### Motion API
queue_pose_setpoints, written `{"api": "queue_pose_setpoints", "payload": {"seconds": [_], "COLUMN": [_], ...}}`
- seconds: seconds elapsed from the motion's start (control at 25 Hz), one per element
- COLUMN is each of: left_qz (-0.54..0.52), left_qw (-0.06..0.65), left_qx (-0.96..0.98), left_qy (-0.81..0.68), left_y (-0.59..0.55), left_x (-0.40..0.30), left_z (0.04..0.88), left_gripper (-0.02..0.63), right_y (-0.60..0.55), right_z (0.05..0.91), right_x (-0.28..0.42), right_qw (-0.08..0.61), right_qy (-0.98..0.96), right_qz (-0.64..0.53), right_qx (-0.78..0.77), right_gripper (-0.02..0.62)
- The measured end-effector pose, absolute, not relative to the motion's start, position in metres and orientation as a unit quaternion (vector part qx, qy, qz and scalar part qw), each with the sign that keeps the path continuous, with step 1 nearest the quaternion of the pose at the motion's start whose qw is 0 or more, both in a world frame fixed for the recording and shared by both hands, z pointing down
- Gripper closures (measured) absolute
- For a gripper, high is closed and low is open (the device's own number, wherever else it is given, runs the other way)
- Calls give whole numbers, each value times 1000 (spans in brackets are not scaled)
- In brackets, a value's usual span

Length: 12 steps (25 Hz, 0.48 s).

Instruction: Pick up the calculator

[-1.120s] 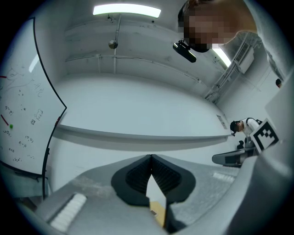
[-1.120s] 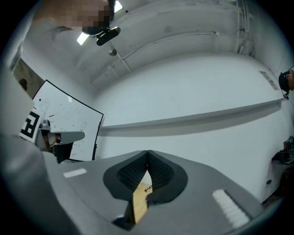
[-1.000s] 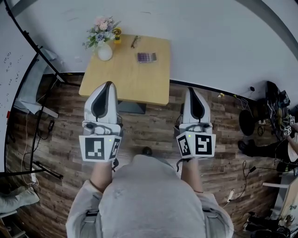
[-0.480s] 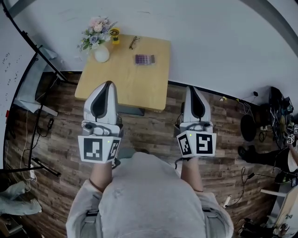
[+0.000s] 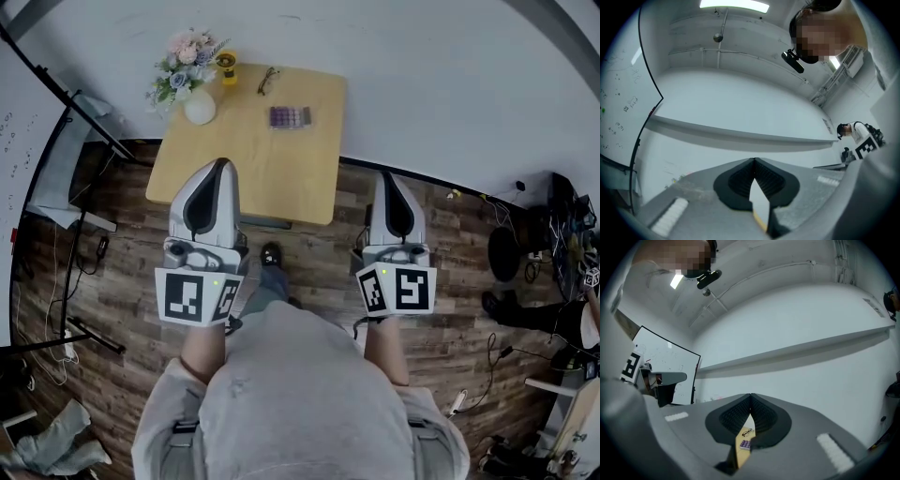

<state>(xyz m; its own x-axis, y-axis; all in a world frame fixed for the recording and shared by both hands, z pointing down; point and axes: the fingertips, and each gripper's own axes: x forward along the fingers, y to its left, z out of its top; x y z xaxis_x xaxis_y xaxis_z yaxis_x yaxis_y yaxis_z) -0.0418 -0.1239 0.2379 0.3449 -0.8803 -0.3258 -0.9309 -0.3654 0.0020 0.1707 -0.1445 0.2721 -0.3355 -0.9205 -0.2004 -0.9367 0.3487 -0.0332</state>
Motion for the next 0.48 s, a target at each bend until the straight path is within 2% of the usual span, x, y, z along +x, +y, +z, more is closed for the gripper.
{"api": "queue_pose_setpoints", "payload": {"seconds": [0.48], "left_qz": [130], "left_qw": [96], "left_qx": [-832], "left_qy": [530], "left_y": [-198], "left_x": [-33], "left_z": [238], "left_gripper": [601], "right_y": [-212], "right_z": [270], "right_x": [170], "right_qw": [85], "right_qy": [808], "right_qz": [46], "right_qx": [-581], "right_gripper": [594]}}
